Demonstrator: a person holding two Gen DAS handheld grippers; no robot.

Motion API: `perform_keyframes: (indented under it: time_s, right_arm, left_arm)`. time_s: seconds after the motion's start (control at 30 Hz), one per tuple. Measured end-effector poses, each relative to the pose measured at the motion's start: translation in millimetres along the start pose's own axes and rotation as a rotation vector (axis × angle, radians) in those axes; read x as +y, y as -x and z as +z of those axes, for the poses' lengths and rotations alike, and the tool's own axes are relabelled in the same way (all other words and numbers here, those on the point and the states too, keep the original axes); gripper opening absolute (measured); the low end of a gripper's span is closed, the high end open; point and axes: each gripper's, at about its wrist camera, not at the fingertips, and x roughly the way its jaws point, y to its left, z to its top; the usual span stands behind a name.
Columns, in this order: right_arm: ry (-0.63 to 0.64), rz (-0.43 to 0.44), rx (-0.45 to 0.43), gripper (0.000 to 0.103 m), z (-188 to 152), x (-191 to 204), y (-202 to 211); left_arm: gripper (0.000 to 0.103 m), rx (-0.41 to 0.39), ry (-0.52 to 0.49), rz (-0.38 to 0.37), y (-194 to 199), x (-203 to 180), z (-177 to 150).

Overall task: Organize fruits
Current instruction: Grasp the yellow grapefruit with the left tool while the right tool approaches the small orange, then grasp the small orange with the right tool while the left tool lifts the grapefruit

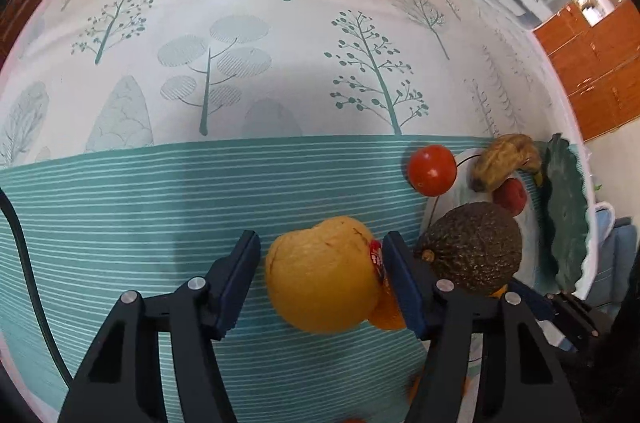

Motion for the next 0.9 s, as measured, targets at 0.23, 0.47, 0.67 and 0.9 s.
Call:
perform_keyframes:
  time_s: [0.23, 0.47, 0.67, 0.9]
  right_arm:
    - [0.026, -0.014, -0.01, 0.031, -3.1, 1.9, 1.0]
    - [0.027, 0.031, -0.023, 0.0, -8.1, 1.9, 17.3]
    - [0.034, 0.01, 0.014, 0.001, -8.5, 2.5, 18.8]
    - [0.003, 0.076, 0.013, 0.033, -2.9, 2.0, 10.5]
  left_arm:
    - [0.051, -0.016, 0.007, 0.034, 3.7, -4.9, -7.9]
    - [0.051, -0.066, 0.004, 0.062, 34.2, 5.2, -30.6]
    - [0.051, -0.072, -0.022, 0.085, 50.1, 7.4, -42.5]
    - [0.051, -0.058, 0.035, 0.046, 38.8, 23.6, -42.7]
